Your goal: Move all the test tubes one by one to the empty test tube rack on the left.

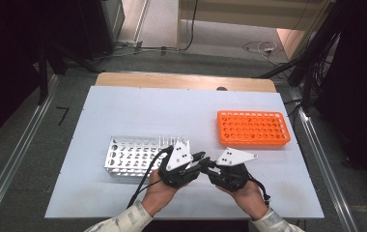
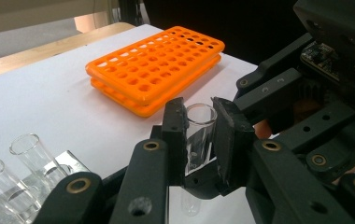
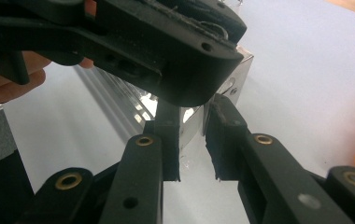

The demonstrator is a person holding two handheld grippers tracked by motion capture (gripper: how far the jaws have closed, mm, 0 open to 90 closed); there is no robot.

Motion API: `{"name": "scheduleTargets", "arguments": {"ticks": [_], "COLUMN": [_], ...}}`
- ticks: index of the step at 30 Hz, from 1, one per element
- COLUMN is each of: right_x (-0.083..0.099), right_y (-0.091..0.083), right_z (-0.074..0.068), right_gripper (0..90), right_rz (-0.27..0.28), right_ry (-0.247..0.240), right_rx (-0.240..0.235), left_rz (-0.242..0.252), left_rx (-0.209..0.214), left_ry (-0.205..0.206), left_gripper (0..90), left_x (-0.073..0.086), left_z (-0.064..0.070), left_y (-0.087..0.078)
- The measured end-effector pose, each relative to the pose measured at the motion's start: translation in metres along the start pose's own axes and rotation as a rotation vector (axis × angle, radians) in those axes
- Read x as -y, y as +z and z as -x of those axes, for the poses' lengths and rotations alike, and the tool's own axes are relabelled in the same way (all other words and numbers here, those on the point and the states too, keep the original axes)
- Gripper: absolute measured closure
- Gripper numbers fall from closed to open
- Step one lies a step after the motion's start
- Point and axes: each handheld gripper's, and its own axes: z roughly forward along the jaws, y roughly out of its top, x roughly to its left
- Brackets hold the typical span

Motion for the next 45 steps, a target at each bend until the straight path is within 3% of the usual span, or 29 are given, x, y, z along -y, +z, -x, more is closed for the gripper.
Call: {"name": "scheduleTargets", "arguments": {"ticks": [3,10,15,22,32,45], "right_x": [0.0,-0.002,-0.001,-0.001,0.002,0.004], "right_y": [0.0,-0.002,-0.003,-0.006,-0.007,-0.008], "right_z": [0.0,0.003,0.006,0.009,0.016,0.023], "right_gripper": [70.5,38.1,28.1,23.7,21.6,21.7], "right_rz": [0.0,-0.007,0.002,0.008,0.004,0.002], "right_ry": [0.003,0.032,0.039,0.052,0.067,0.081], "right_rx": [0.0,-0.019,-0.035,-0.03,-0.005,0.018], "left_rz": [0.0,0.008,0.023,0.05,0.054,0.074], "left_rx": [0.001,-0.005,-0.009,-0.04,-0.095,-0.218], "left_ry": [-0.002,-0.017,-0.025,-0.047,-0.069,-0.107], "left_gripper": [75.1,75.2,75.1,75.2,75.1,75.1], "left_x": [0.0,-0.005,-0.01,-0.018,-0.017,-0.015], "left_z": [0.0,-0.004,-0.006,-0.017,-0.036,-0.068], "left_y": [0.0,-0.006,-0.012,-0.027,-0.046,-0.075]}}
